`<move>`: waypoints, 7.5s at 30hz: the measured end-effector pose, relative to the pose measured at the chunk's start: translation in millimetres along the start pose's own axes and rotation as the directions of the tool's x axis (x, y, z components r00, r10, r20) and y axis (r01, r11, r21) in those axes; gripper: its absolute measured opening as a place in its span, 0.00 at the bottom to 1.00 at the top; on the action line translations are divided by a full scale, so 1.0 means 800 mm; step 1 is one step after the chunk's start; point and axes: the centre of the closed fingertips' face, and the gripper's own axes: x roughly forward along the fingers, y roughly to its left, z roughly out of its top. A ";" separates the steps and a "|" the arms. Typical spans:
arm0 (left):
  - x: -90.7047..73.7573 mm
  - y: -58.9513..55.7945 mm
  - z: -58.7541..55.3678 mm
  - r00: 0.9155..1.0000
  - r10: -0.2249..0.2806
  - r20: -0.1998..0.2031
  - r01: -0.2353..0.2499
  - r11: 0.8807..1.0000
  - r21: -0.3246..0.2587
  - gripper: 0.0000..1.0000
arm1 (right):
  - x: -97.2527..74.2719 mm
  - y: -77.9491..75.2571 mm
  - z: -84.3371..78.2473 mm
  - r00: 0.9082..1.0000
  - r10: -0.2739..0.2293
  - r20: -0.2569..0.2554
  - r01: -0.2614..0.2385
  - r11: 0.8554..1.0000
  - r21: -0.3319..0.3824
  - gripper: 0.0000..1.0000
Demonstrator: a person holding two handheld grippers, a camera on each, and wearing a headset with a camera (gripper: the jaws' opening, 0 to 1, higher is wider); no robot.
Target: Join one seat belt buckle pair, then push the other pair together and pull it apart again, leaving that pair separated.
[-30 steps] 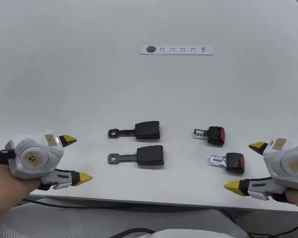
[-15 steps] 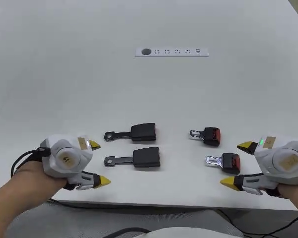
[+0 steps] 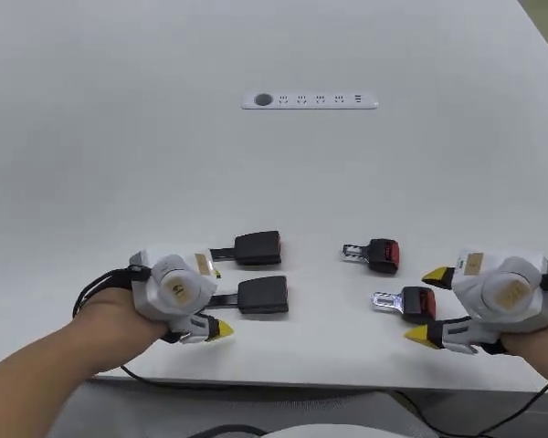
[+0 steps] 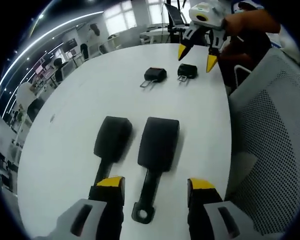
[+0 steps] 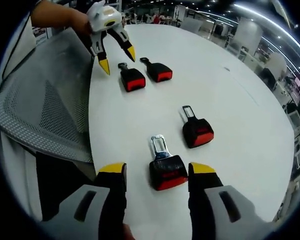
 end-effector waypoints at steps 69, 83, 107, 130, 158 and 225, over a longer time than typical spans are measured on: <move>0.048 -0.015 0.042 0.974 -0.205 -0.098 0.222 0.950 0.220 0.33 | 0.037 -0.019 -0.033 0.974 0.185 -0.132 -0.198 0.975 -0.101 0.34; 0.046 -0.015 0.041 0.973 -0.209 -0.100 0.226 0.952 0.205 0.33 | 0.049 -0.010 -0.009 0.974 0.193 -0.122 -0.207 0.972 -0.112 0.34; 0.047 -0.014 0.040 0.973 -0.205 -0.103 0.222 0.956 0.193 0.33 | 0.102 0.035 0.074 0.974 0.216 -0.068 -0.223 0.963 -0.148 0.34; 0.048 -0.014 0.040 0.974 -0.198 -0.108 0.214 0.961 0.173 0.33 | 0.112 0.046 0.098 0.979 0.185 -0.088 -0.197 0.968 -0.157 0.34; 0.050 -0.017 0.042 0.971 -0.217 -0.100 0.233 0.951 0.202 0.33 | 0.123 0.053 0.112 0.971 0.238 -0.028 -0.238 0.949 -0.208 0.32; 0.019 -0.006 0.053 0.987 -0.134 -0.093 0.142 0.986 0.085 0.35 | 0.107 0.058 0.142 0.976 0.216 -0.022 -0.215 0.946 -0.243 0.35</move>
